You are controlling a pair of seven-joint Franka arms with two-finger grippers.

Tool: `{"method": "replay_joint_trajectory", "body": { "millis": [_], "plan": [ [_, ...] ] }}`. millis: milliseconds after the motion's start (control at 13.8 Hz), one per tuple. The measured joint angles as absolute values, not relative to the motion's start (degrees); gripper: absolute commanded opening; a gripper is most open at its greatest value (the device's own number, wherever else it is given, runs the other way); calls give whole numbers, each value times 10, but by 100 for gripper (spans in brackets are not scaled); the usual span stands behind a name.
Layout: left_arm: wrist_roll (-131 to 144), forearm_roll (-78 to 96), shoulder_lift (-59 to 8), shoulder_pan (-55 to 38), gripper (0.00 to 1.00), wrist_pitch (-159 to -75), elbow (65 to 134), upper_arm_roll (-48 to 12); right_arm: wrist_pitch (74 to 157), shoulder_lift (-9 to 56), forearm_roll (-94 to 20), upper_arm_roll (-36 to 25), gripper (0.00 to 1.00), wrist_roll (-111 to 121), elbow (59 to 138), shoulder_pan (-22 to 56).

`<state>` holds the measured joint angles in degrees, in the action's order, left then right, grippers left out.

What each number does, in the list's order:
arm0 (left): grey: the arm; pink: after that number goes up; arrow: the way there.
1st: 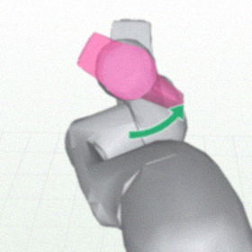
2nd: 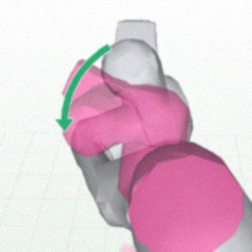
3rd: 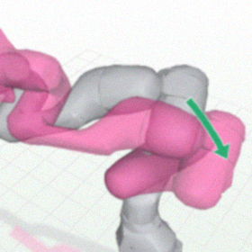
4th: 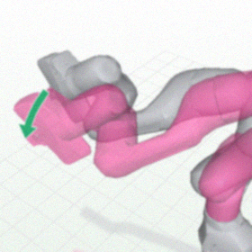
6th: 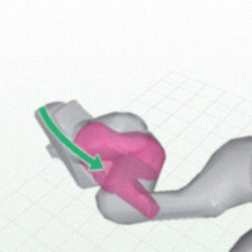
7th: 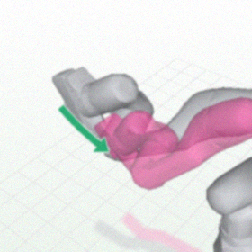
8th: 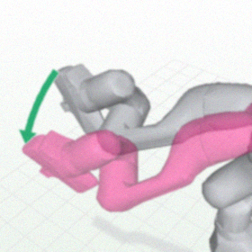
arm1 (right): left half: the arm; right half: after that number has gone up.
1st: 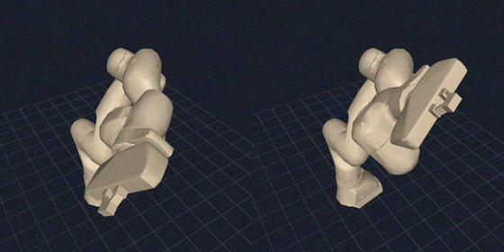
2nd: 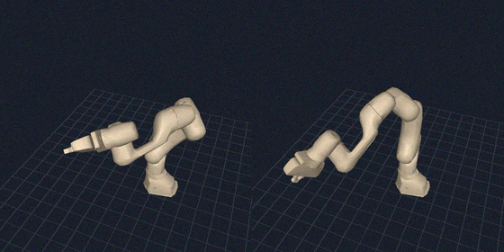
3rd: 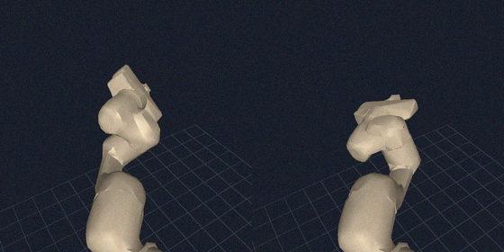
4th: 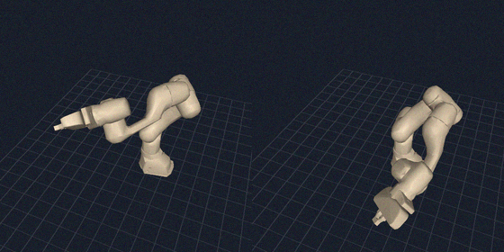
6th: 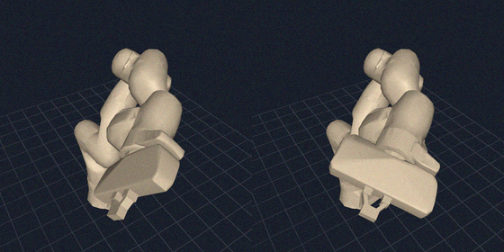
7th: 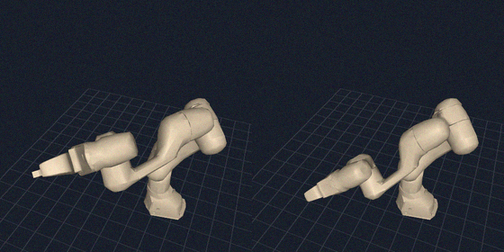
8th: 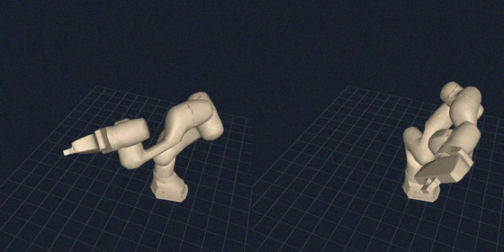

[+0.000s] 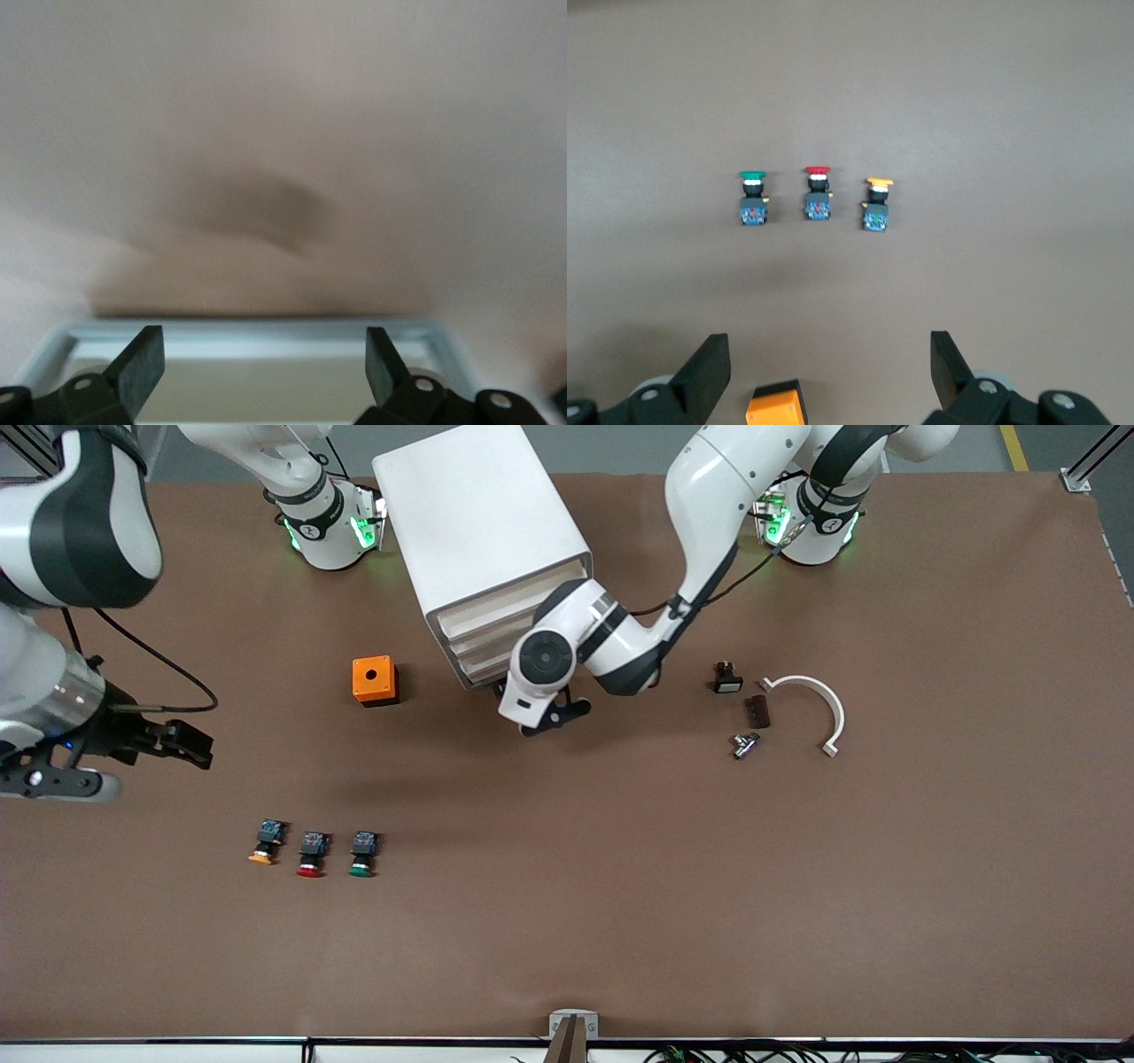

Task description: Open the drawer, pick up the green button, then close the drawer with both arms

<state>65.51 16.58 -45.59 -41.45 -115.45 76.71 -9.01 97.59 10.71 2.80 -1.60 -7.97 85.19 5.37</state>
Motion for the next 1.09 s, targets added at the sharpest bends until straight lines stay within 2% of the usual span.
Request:
{"method": "replay_joint_trajectory", "body": {
  "millis": [509,873,1091],
  "plan": [
    [630,116,-313,-174,100,-1070,763,-85,924,33,28,34,100,-77,853,-29],
    [507,-19,-253,-113,100,-1000,764,-84,903,29,28,29,100,-76,842,-25],
    [405,-36,-207,-69,100,-958,764,-84,904,26,28,29,100,-75,832,-22]
  ]
}}
